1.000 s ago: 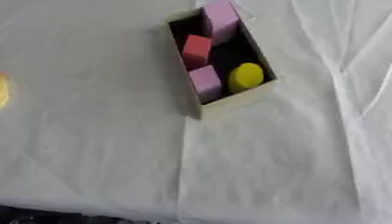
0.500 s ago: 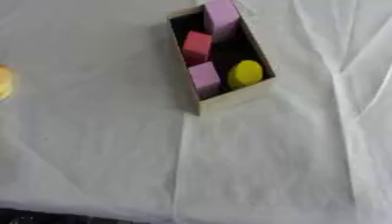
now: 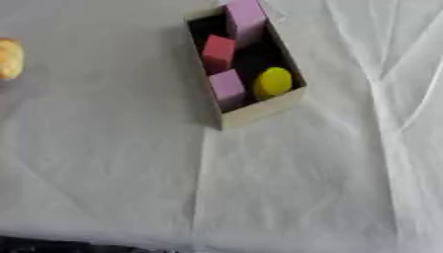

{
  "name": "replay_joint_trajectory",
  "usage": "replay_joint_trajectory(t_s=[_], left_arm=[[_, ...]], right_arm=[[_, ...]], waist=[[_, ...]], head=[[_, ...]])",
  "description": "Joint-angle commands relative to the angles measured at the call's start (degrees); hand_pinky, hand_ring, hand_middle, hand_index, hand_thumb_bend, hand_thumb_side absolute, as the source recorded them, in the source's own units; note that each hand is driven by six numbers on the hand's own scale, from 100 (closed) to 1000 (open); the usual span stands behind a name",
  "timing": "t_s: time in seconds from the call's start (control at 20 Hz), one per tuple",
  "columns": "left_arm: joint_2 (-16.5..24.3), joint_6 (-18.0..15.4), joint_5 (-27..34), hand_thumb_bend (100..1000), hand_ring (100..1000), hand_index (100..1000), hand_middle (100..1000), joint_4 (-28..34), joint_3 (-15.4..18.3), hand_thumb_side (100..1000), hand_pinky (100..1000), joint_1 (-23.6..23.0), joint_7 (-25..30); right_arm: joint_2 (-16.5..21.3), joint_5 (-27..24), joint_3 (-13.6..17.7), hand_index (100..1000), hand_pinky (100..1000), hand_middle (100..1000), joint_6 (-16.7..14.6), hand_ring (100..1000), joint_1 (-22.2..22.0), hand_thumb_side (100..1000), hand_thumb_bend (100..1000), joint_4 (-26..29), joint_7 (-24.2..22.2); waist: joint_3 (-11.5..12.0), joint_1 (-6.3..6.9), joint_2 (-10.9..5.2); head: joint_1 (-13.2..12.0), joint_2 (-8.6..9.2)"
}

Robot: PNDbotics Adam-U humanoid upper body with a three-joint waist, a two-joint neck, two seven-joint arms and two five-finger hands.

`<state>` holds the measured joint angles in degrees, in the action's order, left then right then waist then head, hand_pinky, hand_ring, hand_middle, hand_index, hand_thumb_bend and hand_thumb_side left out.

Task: Pick up objects on the table and place them in the box.

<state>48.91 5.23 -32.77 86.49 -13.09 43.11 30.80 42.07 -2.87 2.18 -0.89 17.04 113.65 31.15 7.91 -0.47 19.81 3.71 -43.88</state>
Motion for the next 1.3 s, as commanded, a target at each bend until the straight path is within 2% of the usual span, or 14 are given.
replay_joint_trajectory(t_s=[0.05, 0.3, 0.6, 0.9, 1.1, 1.3], left_arm=[[0.18, -0.24, 0.34, 129, 741, 668, 682, 3.79, -1.07, 100, 763, 4.51, 1.78], [-5.83, -1.29, 0.34, 100, 738, 664, 674, 4.77, -4.01, 100, 756, 11.89, 4.83], [-15.90, -2.19, 0.15, 100, 730, 659, 660, 1.79, -6.73, 103, 741, 18.83, 6.43], [-25.50, -3.12, -1.40, 100, 723, 658, 649, -5.23, -8.56, 132, 731, 23.10, 4.20], [-29.47, -4.60, -2.61, 100, 721, 660, 646, -9.19, -9.09, 172, 727, 24.41, 1.94], [-32.74, -6.29, -3.78, 100, 725, 666, 651, -13.29, -9.62, 195, 729, 25.23, 0.04]], right_arm=[[2.00, -0.25, 0.90, 843, 881, 749, -0.35, 721, 0.26, 792, 100, 0.94, 0.02], [2.28, -0.50, 0.95, 842, 880, 749, -0.32, 721, 0.52, 788, 100, 0.94, 0.11], [2.46, -1.20, 0.65, 842, 879, 749, -0.17, 720, 1.77, 782, 100, 0.94, -0.10], [2.40, -2.17, 0.25, 841, 879, 749, -0.22, 719, 3.83, 780, 100, 0.94, -0.55], [2.25, -2.48, 0.09, 841, 879, 748, -0.22, 718, 4.84, 780, 100, 0.94, -0.74], [1.86, -2.94, -0.29, 841, 879, 748, -0.21, 717, 6.39, 780, 100, 0.94, -1.10]], waist=[[-0.07, 1.03, -1.06], [-0.33, 1.23, -1.42], [-1.08, 1.64, -1.78], [-2.56, 1.91, -1.47], [-3.56, 2.06, -1.02], [-5.00, 2.24, -0.10]], head=[[0.88, -0.24], [1.29, -0.24], [0.18, -0.24], [-1.65, -0.24], [-2.03, -0.15], [-2.44, 0.80]])
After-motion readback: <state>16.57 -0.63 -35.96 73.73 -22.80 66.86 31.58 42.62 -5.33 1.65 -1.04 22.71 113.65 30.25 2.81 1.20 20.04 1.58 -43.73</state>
